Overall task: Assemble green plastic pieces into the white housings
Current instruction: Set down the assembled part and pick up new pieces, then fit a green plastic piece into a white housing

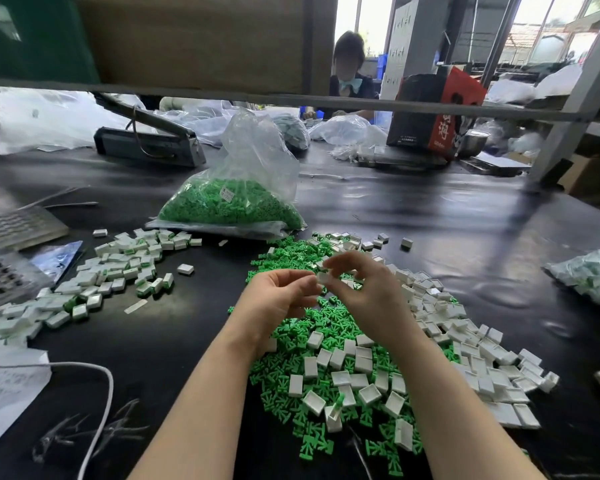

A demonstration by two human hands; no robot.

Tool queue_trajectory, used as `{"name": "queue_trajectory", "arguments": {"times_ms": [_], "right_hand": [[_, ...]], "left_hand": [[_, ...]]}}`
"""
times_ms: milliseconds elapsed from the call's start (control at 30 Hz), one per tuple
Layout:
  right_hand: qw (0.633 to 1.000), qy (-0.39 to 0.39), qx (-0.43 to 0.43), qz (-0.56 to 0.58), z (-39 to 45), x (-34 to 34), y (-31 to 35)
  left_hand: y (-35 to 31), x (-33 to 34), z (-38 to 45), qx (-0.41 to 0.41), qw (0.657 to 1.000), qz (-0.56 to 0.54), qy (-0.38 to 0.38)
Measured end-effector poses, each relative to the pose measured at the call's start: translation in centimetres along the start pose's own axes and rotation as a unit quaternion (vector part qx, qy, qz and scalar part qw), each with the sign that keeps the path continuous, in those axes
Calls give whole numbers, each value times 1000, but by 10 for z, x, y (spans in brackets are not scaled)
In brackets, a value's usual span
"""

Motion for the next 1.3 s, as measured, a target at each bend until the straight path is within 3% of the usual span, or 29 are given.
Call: {"name": "queue_trajectory", "arguments": {"times_ms": [200,267,367,500,800,1300], "right_hand": [[999,-2,-37,25,-2,4,10],[999,5,-12,-36,-2,4,3],[976,100,38,-190,-7,13,-11],[935,229,71,-259,-15,30,-22],[945,198,51,-254,-13,30,-15],[945,207,3,-252,-14,33,-8]], "left_hand": [[-2,-5,0,32,998,-45,-24],[-4,-10,0,25,994,-100,-29],[-6,-13,1,7,978,-209,-13],[-8,-13,2,-8,958,-286,-8],[-9,-19,2,-7,938,-345,-23],[-5,-24,1,-29,954,-294,-57]]}}
Point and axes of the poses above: each hand's wrist, its own z-axis towards the middle knuckle, its own x-axis out of the palm, y = z × x, the point moved 6 cm from there along z, towards the middle knuckle, and after that the axes turned 6 degrees about -z, right-handed, at the moved point
